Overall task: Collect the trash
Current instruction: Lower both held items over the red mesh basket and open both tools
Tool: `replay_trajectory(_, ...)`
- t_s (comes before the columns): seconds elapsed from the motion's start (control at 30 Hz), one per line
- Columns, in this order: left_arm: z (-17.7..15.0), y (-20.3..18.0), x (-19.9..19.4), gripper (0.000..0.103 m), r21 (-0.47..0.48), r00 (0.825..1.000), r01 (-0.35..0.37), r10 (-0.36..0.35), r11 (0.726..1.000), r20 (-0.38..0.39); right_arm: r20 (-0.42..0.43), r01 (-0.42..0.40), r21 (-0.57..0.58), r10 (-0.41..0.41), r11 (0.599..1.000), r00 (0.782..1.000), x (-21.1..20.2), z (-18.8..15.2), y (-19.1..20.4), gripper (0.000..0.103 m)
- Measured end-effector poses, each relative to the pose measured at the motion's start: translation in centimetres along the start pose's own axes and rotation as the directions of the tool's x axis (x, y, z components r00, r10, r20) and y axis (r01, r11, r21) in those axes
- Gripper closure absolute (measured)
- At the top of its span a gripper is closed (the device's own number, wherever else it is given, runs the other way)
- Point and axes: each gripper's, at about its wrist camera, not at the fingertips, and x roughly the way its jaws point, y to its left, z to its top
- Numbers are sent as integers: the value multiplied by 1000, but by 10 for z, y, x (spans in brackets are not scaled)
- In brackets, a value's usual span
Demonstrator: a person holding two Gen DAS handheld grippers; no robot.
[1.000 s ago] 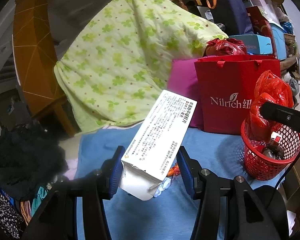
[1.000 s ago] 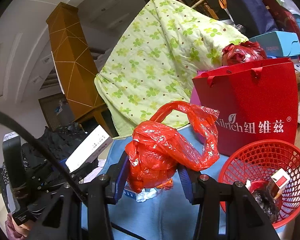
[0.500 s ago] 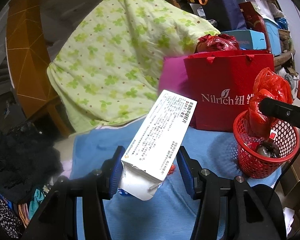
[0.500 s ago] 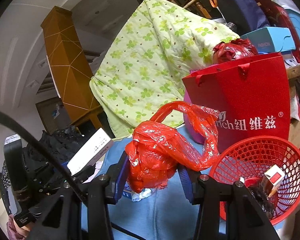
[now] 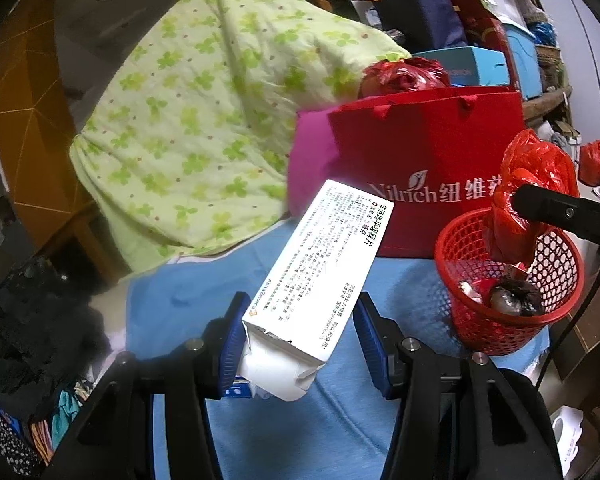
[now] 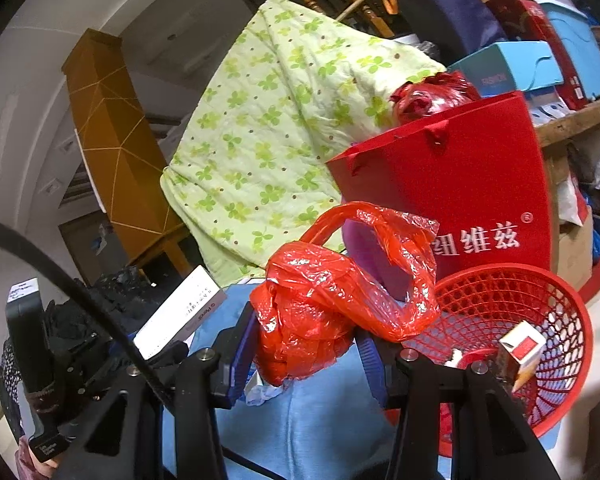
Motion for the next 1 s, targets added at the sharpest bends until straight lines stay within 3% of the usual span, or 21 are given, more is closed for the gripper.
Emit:
replay_trajectory(0.2, 7, -22, 7, 49, 6, 996, 92, -92, 996, -15, 19, 34, 29, -35, 999, 999, -9, 4, -24, 52)
replay_trajectory(0.37, 13, -43, 18, 48, 1, 976, 216, -216, 976, -36, 27, 95, 66, -97, 993, 995, -17, 5, -50, 52)
replay_trajectory(0.63, 28, -86, 50, 48, -24, 913, 398, -399, 917, -87, -26, 228, 126, -226, 966, 974, -22, 6, -103, 50)
replay_trajectory(0.87, 38, -124, 72, 44, 16, 883, 462, -458, 887, -104, -74, 261, 184, -252, 948, 965, -24, 1, -133, 40)
replay_trajectory(1.0, 41, -125, 79, 39, 11, 891, 447, -444, 895, -92, -46, 247, 184, -243, 951, 969, -28, 3, -134, 36)
